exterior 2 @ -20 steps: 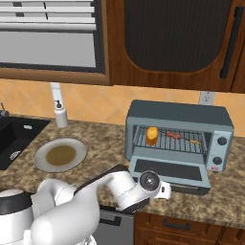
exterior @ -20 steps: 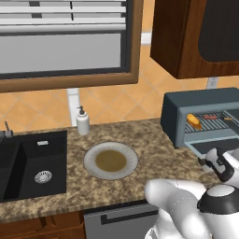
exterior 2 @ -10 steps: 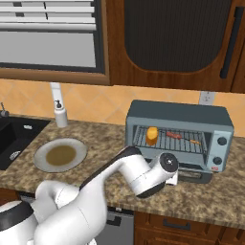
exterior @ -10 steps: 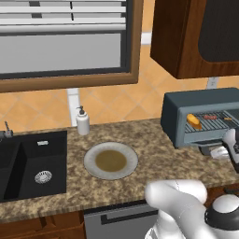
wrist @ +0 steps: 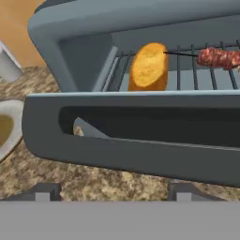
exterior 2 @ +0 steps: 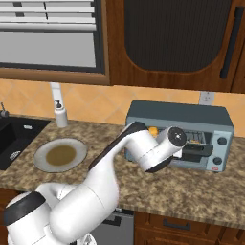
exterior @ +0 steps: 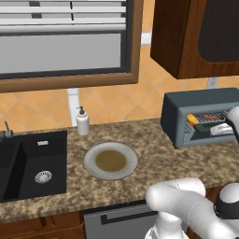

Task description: Pick up the kebab skewer and baguette bread, and place them inside the toaster oven. Close the toaster oven door and start by setting the timer.

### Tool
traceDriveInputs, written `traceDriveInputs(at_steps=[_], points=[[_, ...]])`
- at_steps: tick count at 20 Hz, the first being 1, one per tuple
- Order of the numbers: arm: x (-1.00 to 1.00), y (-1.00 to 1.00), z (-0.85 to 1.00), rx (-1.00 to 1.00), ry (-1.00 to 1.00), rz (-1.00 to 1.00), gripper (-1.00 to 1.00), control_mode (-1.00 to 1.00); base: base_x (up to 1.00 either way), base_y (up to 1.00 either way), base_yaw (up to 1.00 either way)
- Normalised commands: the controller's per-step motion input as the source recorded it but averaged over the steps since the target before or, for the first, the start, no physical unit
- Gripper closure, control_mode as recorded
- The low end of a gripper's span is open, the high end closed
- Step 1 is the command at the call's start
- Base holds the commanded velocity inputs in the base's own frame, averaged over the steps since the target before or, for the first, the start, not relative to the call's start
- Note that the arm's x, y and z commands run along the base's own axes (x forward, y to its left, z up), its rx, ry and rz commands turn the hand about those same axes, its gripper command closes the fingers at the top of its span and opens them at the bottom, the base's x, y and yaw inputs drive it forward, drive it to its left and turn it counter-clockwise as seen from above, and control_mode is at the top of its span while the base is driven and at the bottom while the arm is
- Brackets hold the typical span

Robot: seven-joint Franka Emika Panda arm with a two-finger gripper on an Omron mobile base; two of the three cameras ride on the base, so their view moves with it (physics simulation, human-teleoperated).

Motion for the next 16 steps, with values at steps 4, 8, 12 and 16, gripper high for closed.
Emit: traceDriveInputs(at_steps=[4, 8, 12, 16], points=[[0.62, 0.13, -0.07, 0.02, -0.14, 0.00, -1.00, -1.00, 0.00, 0.00, 0.00], [0.59, 0.09, -0.10, 0.00, -0.09, 0.00, -1.00, -1.00, 0.00, 0.00, 0.00], [0.40, 0.00, -0.12, 0.01, -0.03, 0.00, -1.00, -1.00, 0.00, 0.00, 0.00], [0.36, -0.02, 0.00, 0.00, 0.00, 0.00, -1.00, -1.00, 0.00, 0.00, 0.00]])
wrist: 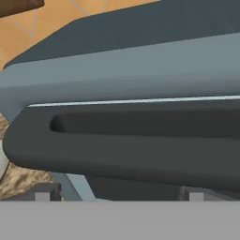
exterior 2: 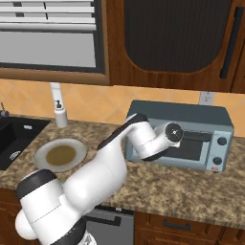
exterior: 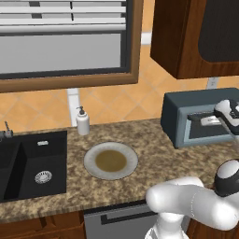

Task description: Pick up the kebab skewer and baguette bread, and place them inside the toaster oven. Close the toaster oven door and start by setting the timer.

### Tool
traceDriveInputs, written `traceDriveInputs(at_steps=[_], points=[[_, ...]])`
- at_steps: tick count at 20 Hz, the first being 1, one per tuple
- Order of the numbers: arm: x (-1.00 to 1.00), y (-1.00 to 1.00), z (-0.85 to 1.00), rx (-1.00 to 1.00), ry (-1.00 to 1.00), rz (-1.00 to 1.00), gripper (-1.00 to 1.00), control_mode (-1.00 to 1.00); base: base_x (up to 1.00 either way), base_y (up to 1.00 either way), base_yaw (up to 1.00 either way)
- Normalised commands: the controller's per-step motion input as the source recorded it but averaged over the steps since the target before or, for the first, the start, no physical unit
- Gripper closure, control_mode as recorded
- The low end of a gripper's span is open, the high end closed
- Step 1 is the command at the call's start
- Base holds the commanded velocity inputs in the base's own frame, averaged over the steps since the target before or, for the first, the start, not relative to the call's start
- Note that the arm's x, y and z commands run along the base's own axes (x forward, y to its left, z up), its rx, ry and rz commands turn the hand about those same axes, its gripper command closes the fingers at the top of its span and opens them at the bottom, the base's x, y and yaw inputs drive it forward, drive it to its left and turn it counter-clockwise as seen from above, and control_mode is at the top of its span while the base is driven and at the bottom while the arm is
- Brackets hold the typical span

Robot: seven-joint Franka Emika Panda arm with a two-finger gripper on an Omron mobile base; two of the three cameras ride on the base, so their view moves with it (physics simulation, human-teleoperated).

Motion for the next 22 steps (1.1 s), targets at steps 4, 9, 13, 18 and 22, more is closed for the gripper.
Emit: traceDriveInputs(at_steps=[4, 9, 13, 18, 22], points=[[0.24, -0.03, 0.00, 0.00, -0.01, 0.00, -1.00, -1.00, 0.00, 0.00, 0.00], [-0.38, -0.27, -0.01, 0.00, -0.03, 0.00, -1.00, -1.00, 0.00, 0.00, 0.00], [-0.67, -0.34, 0.13, 0.00, -0.02, 0.00, -1.00, -1.00, 0.00, 0.00, 0.00], [-0.50, -0.53, 0.36, 0.00, -0.02, 0.01, -1.00, -1.00, 0.00, 0.00, 0.00], [-0.16, -0.80, 0.24, 0.01, -0.01, 0.00, -1.00, -1.00, 0.00, 0.00, 0.00]])
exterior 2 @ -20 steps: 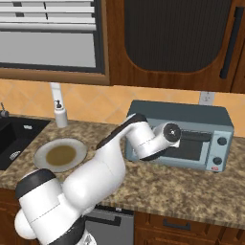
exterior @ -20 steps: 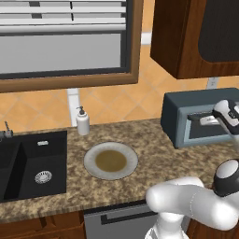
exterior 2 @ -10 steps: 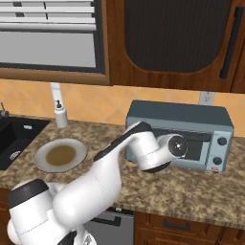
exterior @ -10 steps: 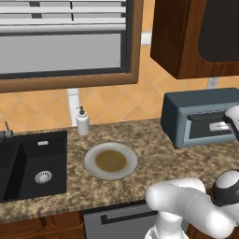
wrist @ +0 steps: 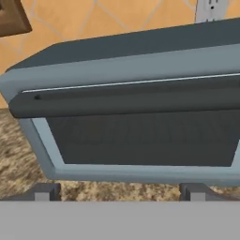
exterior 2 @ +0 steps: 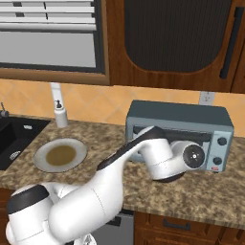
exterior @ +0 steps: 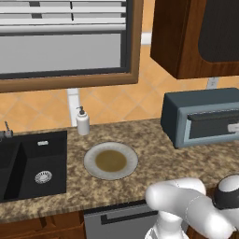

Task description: Pick up the kebab skewer and baguette bread, and place them inside the toaster oven. Close the toaster oven door and start by setting the timer.

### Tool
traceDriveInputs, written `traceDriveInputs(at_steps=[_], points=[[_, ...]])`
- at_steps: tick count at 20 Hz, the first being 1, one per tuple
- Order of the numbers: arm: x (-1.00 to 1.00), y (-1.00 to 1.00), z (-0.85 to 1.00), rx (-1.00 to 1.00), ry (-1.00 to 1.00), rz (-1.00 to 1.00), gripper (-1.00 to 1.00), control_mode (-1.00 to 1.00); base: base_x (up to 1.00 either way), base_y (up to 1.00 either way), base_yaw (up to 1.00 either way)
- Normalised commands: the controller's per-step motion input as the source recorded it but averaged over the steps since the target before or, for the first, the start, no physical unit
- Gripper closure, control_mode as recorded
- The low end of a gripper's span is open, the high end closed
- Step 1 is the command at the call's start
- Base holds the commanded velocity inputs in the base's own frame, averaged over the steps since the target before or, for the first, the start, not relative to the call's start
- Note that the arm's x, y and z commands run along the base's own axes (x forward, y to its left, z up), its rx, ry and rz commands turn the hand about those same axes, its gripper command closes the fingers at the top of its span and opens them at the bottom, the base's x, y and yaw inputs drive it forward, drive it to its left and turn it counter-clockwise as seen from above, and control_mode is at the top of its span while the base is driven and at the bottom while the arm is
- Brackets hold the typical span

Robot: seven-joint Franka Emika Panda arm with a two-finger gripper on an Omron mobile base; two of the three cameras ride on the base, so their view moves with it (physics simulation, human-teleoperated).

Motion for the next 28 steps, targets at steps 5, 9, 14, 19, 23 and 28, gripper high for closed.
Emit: traceDriveInputs(at_steps=[5, 9, 14, 19, 23, 28], points=[[-0.17, -0.93, 0.06, 0.20, 0.00, 0.00, -1.00, -1.00, 0.00, 0.00, 0.00], [-0.08, -0.68, 0.00, 0.35, -0.04, -0.02, -1.00, -1.00, 0.00, 0.00, 0.00], [0.23, -0.60, -0.04, 0.25, -0.03, -0.10, -1.00, -1.00, 0.00, 0.00, 0.00], [0.25, -0.06, -0.20, 0.20, 0.01, -0.10, -1.00, -1.00, 0.00, 0.00, 0.00], [0.23, -0.09, -0.41, 0.19, 0.00, -0.17, -1.00, -1.00, 0.00, 0.00, 0.00], [0.40, -0.05, -0.54, 0.11, 0.00, -0.27, -1.00, -1.00, 0.00, 0.00, 0.00]])
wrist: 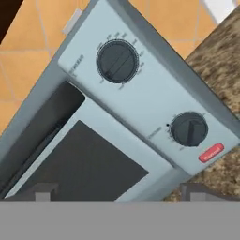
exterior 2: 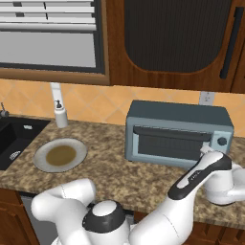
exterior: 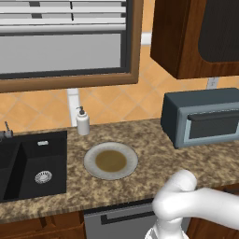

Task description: Pick up the kebab skewer and baguette bread, and place them inside the toaster oven. Close the toaster oven door and start by setting the timer.

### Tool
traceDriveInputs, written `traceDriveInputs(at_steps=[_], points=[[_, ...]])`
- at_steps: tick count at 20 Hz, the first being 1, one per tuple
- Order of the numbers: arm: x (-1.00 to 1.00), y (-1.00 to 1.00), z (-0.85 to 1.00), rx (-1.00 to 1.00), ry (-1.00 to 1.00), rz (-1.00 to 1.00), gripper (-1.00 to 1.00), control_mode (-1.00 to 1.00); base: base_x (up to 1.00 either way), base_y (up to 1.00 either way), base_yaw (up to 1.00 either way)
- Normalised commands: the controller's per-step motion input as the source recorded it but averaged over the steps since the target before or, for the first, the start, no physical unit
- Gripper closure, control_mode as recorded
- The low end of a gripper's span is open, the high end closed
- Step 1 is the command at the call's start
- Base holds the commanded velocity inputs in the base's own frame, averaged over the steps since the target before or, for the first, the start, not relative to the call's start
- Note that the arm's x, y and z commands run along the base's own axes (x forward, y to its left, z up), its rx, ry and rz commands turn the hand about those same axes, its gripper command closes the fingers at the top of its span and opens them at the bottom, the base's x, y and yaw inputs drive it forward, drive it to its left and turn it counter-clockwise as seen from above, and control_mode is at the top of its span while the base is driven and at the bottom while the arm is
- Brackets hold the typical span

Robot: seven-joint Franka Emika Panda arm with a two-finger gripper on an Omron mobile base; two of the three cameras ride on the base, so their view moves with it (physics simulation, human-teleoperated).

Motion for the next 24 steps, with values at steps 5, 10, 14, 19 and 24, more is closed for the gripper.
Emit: traceDriveInputs(at_steps=[5, 10, 14, 19, 24], points=[[0.36, -0.07, -0.37, 0.06, 0.00, -0.27, -1.00, -1.00, 0.00, 0.00, 0.00], [0.15, -0.53, -0.16, 0.15, 0.00, -0.14, -1.00, -1.00, 0.00, 0.00, 0.00], [0.15, -0.63, -0.23, 0.12, 0.00, -0.08, -1.00, -1.00, 0.00, 0.00, 0.00], [0.26, -0.32, -0.27, 0.10, 0.00, -0.04, -1.00, -1.00, 0.00, 0.00, 0.00], [0.07, -0.17, -0.18, 0.11, -0.05, 0.00, -1.00, -1.00, 0.00, 0.00, 0.00]])
